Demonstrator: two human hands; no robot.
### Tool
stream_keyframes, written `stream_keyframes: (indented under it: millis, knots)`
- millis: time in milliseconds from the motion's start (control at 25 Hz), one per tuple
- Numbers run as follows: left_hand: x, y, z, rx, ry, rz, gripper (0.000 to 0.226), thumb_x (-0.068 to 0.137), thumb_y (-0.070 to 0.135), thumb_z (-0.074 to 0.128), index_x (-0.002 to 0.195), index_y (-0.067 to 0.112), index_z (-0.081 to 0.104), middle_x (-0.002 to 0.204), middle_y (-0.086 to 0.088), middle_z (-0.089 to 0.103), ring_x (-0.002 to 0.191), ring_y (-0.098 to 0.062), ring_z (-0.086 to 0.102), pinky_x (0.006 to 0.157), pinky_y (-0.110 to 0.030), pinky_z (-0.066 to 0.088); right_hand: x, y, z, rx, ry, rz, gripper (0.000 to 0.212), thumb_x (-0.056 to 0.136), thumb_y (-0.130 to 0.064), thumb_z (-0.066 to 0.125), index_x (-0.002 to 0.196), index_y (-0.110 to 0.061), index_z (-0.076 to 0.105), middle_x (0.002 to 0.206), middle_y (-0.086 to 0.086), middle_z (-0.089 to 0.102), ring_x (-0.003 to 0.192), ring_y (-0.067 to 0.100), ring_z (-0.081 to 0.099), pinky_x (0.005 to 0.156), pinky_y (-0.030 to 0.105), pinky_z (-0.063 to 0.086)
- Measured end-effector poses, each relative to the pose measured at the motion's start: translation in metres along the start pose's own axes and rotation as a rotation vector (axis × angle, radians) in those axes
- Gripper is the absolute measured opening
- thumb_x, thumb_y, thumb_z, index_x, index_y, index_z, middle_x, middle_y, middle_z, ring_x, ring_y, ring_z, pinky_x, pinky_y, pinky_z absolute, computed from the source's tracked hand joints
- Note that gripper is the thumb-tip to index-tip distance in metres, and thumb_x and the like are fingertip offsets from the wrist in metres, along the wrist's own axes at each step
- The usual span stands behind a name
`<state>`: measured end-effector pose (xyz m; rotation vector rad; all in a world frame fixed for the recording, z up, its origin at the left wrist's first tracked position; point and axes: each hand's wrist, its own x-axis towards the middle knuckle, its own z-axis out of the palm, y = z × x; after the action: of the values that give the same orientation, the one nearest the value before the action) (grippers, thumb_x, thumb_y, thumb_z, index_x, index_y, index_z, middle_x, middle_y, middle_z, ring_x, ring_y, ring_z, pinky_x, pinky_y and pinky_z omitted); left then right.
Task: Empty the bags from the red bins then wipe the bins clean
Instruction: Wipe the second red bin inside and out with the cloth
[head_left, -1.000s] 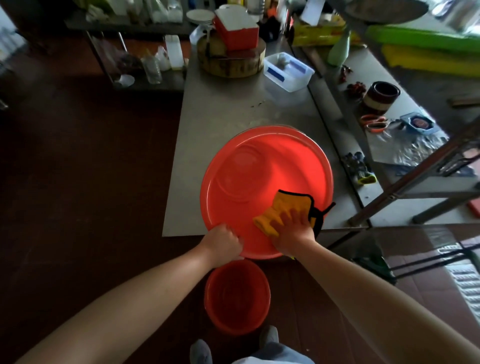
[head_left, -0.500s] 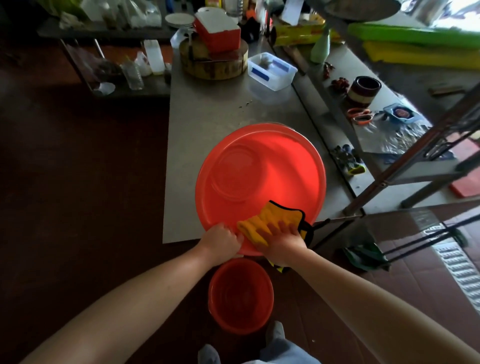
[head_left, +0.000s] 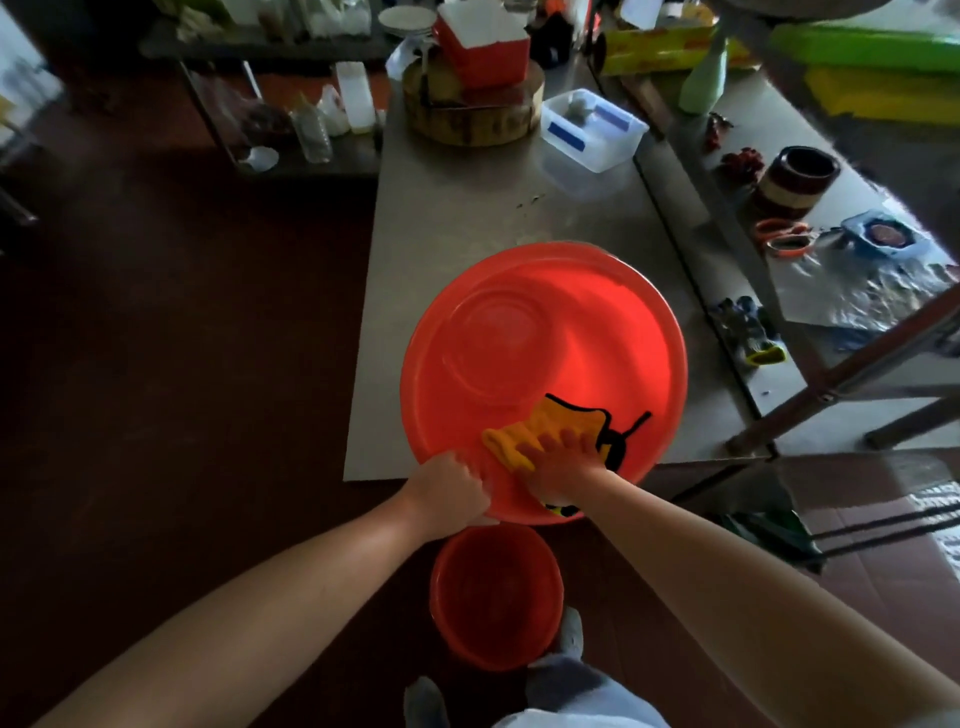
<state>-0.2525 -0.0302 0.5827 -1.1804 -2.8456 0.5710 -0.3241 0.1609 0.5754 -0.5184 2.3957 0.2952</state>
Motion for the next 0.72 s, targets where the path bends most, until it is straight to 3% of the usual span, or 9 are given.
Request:
stream_keyframes:
  millis: [320,400,560,640,720]
  knots:
    - [0.005,0.007,0.006,-0.035,-0.058,-0.021,0.056,0.096,0.058,0.037,0.102,0.013,0.07,0.093,-0.012,0.073,0.082,-0.03,0.07,0.075,-0.037,0.056,0.084,0.021,0.005,0.051,0.111,-0.123,0.065,0.096,-0.065,0.023,0.156,-0.04,0.022,0.162,0.006,0.026,0.145,0.043,0.023,0.116,0.064,0.015]
    - [0.006,0.008,0.007,-0.014,-0.041,-0.025,0.065,0.095,0.062,0.031,0.104,0.012,0.072,0.094,-0.014,0.074,0.085,-0.031,0.071,0.078,-0.037,0.056,0.098,0.023,0.004,0.063,0.096,-0.148,0.071,0.09,-0.068,0.013,0.157,-0.046,0.011,0.165,0.005,0.021,0.146,0.045,0.02,0.115,0.067,0.013]
    - [0.011,0.012,0.01,-0.024,-0.054,-0.063,0.075,0.096,0.064,0.021,0.104,0.007,0.07,0.095,-0.019,0.073,0.085,-0.035,0.071,0.08,-0.039,0.056,0.109,0.025,-0.006,0.036,0.13,-0.21,0.058,0.104,-0.057,0.02,0.15,-0.059,-0.016,0.169,-0.001,0.001,0.151,0.044,0.009,0.118,0.065,0.004]
    - [0.015,0.01,0.007,-0.03,-0.068,-0.055,0.074,0.095,0.064,0.024,0.102,0.008,0.071,0.091,-0.018,0.073,0.083,-0.034,0.07,0.078,-0.038,0.056,0.102,0.029,-0.012,0.082,0.11,-0.191,0.061,0.101,-0.058,0.025,0.154,-0.056,-0.006,0.169,0.003,0.006,0.152,0.043,0.008,0.117,0.068,0.004]
    - [0.015,0.008,-0.001,0.018,-0.103,-0.036,0.065,0.094,0.061,0.031,0.097,0.011,0.072,0.086,-0.014,0.073,0.077,-0.031,0.07,0.074,-0.035,0.056,0.09,0.027,-0.008,0.131,0.075,-0.152,0.068,0.093,-0.065,0.025,0.157,-0.046,0.016,0.167,0.007,0.016,0.151,0.043,0.013,0.116,0.069,0.005]
